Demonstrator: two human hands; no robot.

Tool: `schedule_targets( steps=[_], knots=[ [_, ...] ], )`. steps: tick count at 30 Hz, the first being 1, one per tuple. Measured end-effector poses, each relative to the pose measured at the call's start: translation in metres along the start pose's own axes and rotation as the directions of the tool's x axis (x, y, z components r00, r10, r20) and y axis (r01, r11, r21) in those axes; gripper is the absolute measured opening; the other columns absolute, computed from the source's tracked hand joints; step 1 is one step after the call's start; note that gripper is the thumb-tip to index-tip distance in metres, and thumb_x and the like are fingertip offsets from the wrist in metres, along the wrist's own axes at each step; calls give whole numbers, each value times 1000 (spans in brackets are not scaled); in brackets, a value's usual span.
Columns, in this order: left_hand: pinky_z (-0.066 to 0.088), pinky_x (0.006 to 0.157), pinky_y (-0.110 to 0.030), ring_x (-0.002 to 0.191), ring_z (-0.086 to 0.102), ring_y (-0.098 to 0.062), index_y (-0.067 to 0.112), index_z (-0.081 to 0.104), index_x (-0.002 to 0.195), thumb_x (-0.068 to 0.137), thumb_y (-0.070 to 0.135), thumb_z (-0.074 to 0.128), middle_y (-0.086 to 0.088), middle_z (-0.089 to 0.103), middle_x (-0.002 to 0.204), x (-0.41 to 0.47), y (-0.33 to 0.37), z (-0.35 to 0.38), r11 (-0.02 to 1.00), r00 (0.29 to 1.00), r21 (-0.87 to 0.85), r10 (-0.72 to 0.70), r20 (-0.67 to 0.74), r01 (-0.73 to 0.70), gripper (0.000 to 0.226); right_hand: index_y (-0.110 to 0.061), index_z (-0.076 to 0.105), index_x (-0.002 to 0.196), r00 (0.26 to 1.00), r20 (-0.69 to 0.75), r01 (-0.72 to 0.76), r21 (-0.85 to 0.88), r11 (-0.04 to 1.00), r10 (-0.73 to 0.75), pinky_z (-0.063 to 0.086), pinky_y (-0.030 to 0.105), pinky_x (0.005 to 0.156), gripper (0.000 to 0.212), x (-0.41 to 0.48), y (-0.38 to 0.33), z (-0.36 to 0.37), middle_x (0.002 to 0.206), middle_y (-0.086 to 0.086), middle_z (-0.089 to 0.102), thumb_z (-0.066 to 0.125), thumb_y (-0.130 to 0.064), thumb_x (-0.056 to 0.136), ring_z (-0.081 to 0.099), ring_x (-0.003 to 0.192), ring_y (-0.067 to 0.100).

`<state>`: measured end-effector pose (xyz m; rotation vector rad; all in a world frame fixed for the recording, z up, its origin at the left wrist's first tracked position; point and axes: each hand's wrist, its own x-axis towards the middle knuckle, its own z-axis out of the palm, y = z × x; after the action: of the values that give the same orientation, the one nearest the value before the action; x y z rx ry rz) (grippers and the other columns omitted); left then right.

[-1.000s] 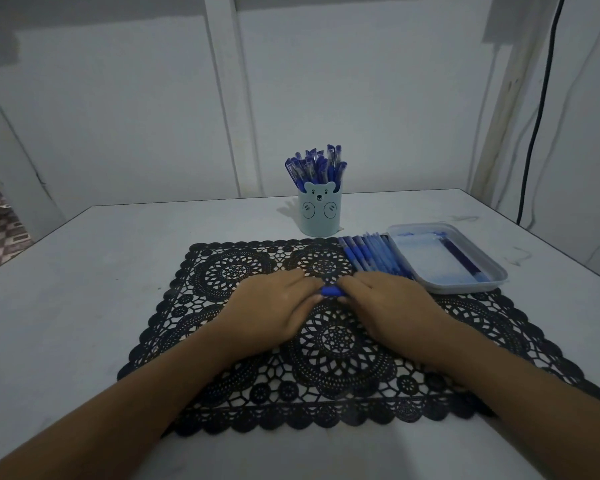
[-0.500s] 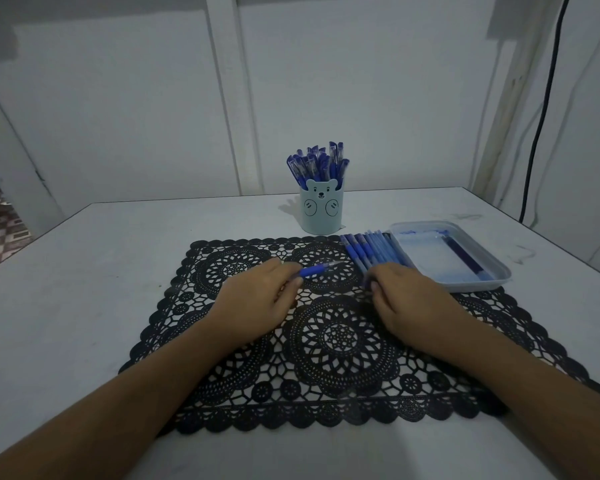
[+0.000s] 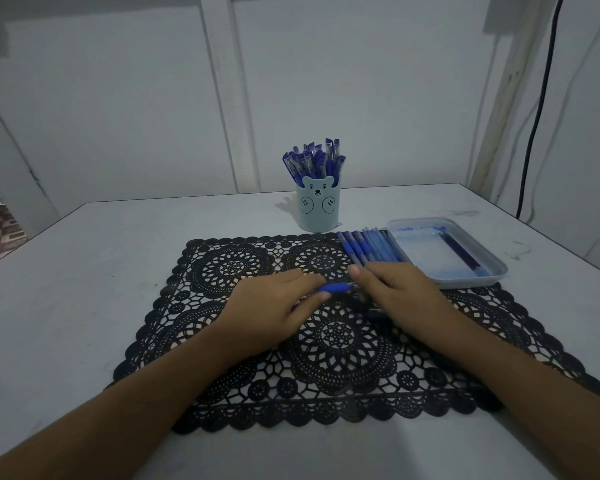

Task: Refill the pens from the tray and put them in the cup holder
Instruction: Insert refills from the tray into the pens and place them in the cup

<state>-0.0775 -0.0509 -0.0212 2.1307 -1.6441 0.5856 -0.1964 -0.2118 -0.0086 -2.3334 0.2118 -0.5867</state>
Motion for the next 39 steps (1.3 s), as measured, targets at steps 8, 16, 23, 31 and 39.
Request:
schedule_targets(
  steps=[8,16,23,31,39],
  knots=[
    [44,54,-26,67,53,-6,32,60,106,90,54,24,10,63,73,-1,-3,0,986,994,-140,-78,70,88,45,-29,53,82,993,73,99,-22,995,-97,37,12,55,7,-2,-1,-4,70,-10,55,55,-29,89,48,61,-3],
    [43,50,-24,63,52,-4,30,61,102,91,51,25,11,61,72,-1,-4,2,992,996,-101,-64,54,70,43,-29,52,72,993,84,92,-114,989,-82,39,23,57,23,-1,-1,-8,64,-6,55,45,-41,90,48,57,7],
    [46,46,-28,63,54,-3,29,61,101,92,48,29,12,62,74,0,-2,2,998,999,-61,-34,16,35,38,-30,53,68,996,75,49,-75,996,-43,34,17,51,25,2,3,-12,57,-9,51,48,-47,86,46,52,-1],
    [45,44,-24,61,56,-3,28,62,100,92,44,35,12,63,73,0,-1,2,999,1000,-48,-4,-24,3,33,-31,55,75,994,109,40,-77,996,-31,38,20,55,19,2,4,-10,65,-9,55,49,-44,87,46,54,0],
    [47,47,-26,65,57,-4,29,62,102,92,48,32,12,64,76,0,-1,3,998,999,-41,-40,4,41,37,-35,56,78,996,85,24,0,1000,-24,37,11,53,8,2,4,-11,67,-11,56,56,-36,87,49,58,-6]
  ],
)
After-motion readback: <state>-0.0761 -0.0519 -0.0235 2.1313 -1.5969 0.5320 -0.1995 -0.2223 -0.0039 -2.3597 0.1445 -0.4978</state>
